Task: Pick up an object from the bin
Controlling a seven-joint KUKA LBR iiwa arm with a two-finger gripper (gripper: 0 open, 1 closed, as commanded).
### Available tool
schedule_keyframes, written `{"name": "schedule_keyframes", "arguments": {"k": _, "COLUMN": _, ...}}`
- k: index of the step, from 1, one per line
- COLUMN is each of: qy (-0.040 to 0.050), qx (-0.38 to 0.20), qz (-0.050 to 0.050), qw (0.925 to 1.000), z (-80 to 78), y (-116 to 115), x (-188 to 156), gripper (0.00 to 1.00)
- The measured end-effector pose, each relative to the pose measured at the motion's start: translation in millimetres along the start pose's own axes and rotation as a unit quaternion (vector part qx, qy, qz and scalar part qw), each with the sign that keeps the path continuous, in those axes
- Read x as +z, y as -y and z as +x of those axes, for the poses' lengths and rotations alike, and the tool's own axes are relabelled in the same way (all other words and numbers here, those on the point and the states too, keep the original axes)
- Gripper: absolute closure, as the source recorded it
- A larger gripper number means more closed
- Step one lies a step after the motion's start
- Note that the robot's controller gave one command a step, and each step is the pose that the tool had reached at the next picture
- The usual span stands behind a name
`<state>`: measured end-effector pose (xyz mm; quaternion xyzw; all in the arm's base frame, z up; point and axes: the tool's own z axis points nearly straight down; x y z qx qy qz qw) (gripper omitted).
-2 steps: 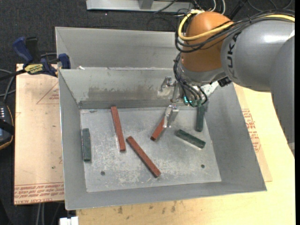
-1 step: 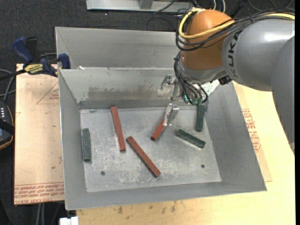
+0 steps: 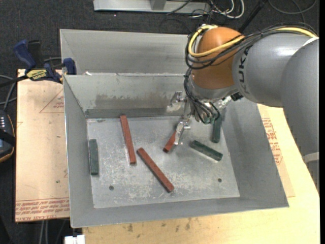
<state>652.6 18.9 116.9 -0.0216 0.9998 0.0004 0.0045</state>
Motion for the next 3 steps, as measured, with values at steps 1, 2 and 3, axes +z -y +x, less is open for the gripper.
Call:
{"name": "schedule_keyframes", "arguments": {"k": 1, "qy": -0.0003, "qx": -0.052, "qz": -0.001, "qw": 0.9986, "z": 4.8, "y": 0.4, "x": 33.5, "gripper": 1.00}}
{"name": "schedule_keyframes", "arguments": {"k": 2, "qy": -0.0003, "qx": -0.052, "qz": -0.001, "qw": 0.9986, "z": 4.8, "y": 0.4, "x": 33.5, "gripper": 1.00}}
{"name": "schedule_keyframes", "arguments": {"k": 3, "qy": -0.0022, "qx": -0.077, "qz": 0.000, "qw": 0.9970, "z": 6.8, "y": -11.9, "x": -107.3, "gripper": 1.00}}
